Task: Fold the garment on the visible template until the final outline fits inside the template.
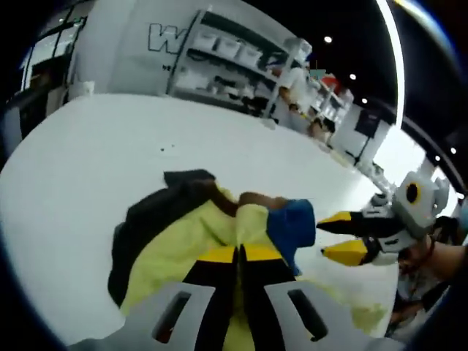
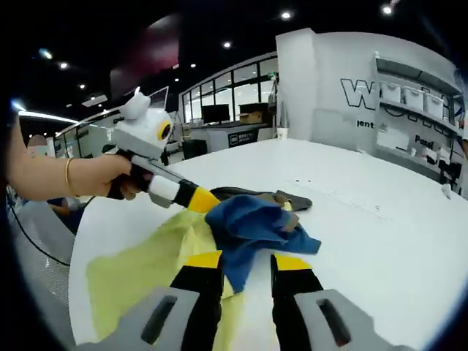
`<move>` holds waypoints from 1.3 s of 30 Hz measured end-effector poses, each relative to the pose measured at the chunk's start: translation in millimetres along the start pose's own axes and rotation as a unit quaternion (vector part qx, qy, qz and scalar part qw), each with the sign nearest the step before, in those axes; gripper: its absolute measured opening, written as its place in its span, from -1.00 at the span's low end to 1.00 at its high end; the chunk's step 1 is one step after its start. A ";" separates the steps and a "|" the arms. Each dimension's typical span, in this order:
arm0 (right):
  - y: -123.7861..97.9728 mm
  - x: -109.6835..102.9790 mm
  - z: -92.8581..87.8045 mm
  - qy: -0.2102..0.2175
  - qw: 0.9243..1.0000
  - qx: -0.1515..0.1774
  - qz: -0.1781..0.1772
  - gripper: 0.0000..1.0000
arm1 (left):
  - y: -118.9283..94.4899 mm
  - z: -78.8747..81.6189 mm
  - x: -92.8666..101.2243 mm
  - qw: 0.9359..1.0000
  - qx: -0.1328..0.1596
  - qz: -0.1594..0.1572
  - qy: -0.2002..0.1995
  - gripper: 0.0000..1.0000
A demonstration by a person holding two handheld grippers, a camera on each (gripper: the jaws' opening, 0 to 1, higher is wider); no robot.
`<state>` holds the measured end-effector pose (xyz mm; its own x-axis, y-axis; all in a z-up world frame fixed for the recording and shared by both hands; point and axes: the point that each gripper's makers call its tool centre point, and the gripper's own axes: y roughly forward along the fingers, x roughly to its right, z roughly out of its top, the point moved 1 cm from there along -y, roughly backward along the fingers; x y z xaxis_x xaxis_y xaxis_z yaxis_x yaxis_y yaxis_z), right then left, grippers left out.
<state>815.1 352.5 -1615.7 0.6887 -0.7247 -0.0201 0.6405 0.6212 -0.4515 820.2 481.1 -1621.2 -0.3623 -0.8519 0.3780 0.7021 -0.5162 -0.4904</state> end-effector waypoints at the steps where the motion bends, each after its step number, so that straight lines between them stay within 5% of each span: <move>1: 3.0 4.7 -1.3 0.001 1.000 -0.007 -0.002 -0.56 | 0.9 -0.4 -1.4 1.000 0.002 0.000 -0.010 -0.99; 10: 48.2 40.0 -15.9 0.009 0.999 -0.051 -0.018 -0.54 | -0.9 -4.6 -6.0 0.998 0.006 0.009 -0.055 -0.99; 17: 78.9 49.7 -16.2 0.021 0.998 -0.057 -0.007 -0.55 | -3.3 -7.4 -4.6 0.998 0.014 0.005 -0.062 -0.99; 21: 87.2 44.3 -25.5 -0.002 0.996 -0.089 0.008 -0.69 | -3.5 -7.9 -4.2 0.998 0.013 0.000 -0.057 -0.99; 28: 83.6 49.0 -23.1 -0.007 0.996 -0.087 0.003 -1.00 | -5.2 -5.2 -6.1 0.998 0.025 0.004 -0.050 -0.99; 36: 77.9 45.0 -23.8 0.010 0.996 -0.086 0.016 -1.00 | -6.2 -2.5 -5.6 0.998 0.034 0.007 -0.048 -0.99; 39: 78.2 40.9 -24.2 0.010 0.996 -0.089 0.021 -0.85 | -6.9 -2.8 -6.7 0.998 0.033 0.008 -0.049 -0.99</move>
<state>885.2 364.2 -1673.4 0.7059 -0.7059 -0.0591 0.5400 0.5902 -0.6001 816.0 490.1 -1622.5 -0.2915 -0.8458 0.4469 0.7479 -0.4927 -0.4448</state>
